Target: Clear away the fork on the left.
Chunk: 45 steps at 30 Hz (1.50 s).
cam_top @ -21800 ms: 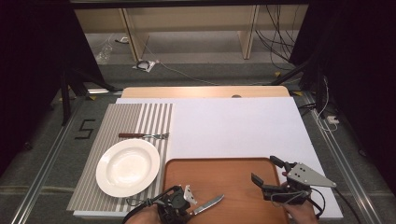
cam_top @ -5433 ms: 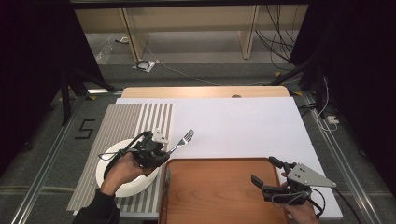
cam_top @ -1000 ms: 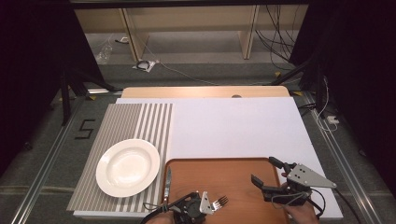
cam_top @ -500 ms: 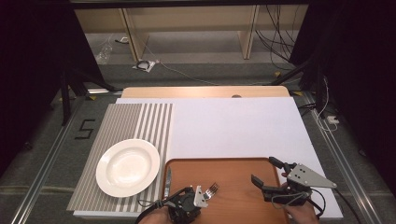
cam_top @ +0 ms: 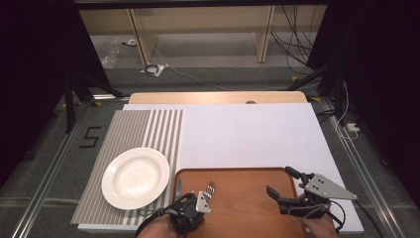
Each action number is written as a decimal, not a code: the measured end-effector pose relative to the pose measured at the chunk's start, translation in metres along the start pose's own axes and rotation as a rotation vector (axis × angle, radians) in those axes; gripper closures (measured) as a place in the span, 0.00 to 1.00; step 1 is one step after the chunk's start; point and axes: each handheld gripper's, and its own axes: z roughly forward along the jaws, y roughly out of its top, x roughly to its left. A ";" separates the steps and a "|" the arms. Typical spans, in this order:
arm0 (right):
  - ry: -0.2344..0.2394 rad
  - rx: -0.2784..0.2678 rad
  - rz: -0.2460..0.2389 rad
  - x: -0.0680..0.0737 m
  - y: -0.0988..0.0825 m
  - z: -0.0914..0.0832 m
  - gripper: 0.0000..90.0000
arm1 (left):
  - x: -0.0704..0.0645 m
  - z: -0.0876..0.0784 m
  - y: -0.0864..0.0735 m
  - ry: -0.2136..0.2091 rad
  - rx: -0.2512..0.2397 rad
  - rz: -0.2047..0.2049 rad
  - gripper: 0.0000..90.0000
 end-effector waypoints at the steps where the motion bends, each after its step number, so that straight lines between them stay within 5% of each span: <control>1: 0.000 0.000 0.000 0.000 0.000 0.000 0.16 | 0.001 0.000 -0.001 0.001 0.001 -0.004 0.99; 36: 0.000 0.001 -0.002 0.000 0.000 0.000 0.16 | 0.019 -0.008 -0.021 0.031 -0.006 -0.092 0.99; 41: 0.001 -0.002 -0.004 0.000 0.000 0.000 0.16 | 0.018 -0.013 -0.020 0.021 -0.026 -0.103 0.90; 45: 0.001 -0.002 -0.004 0.000 0.000 0.000 0.16 | 0.019 -0.017 -0.019 0.025 -0.062 -0.131 0.74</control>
